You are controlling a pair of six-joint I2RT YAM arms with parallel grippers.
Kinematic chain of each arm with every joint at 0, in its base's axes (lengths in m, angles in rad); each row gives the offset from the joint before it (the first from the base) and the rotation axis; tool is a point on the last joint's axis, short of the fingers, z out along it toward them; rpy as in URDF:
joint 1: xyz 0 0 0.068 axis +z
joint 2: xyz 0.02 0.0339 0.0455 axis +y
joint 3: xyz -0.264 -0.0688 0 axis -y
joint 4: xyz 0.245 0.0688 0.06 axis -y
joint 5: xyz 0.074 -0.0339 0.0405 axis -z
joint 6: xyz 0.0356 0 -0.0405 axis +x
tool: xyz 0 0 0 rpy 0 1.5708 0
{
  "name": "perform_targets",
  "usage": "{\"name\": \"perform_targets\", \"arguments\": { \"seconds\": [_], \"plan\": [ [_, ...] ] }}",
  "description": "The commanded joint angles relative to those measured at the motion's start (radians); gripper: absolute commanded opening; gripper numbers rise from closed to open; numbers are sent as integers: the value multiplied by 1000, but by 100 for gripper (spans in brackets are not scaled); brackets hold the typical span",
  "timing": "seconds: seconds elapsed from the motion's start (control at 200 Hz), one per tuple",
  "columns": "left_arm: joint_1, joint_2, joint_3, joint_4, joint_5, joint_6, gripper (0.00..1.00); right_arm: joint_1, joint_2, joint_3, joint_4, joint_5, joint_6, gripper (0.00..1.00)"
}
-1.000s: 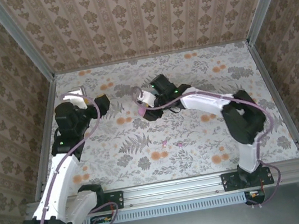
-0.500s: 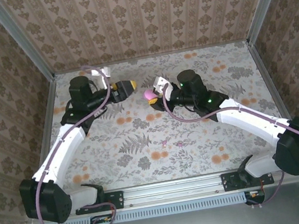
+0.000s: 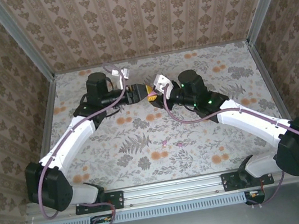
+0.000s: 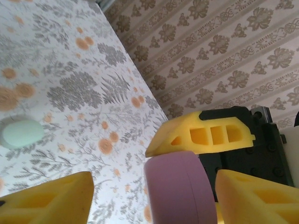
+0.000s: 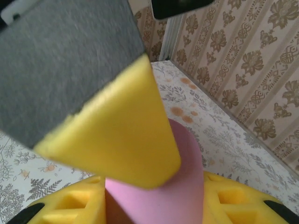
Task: Insert the wireless bluetooth earbuds into the charging case
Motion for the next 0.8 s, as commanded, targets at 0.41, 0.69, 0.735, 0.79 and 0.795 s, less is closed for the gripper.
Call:
{"name": "perform_targets", "arguments": {
  "seconds": [0.41,0.69,0.735,0.79,0.795],
  "plan": [
    [15,-21,5,135,9,-164,12,-4,-35,-75,101,-12,-36,56],
    [18,-27,-7,210,52,-264,11,-84,-56,-172,356,-183,25,61],
    [19,-31,-9,213,55,-271,11,-85,-53,-161,363,-196,26,62],
    [18,-31,-11,218,60,-278,12,-87,-44,-148,371,-201,21,63],
    [18,-31,-11,217,60,-279,12,-87,-43,-147,372,-201,21,63]
  ]
}}
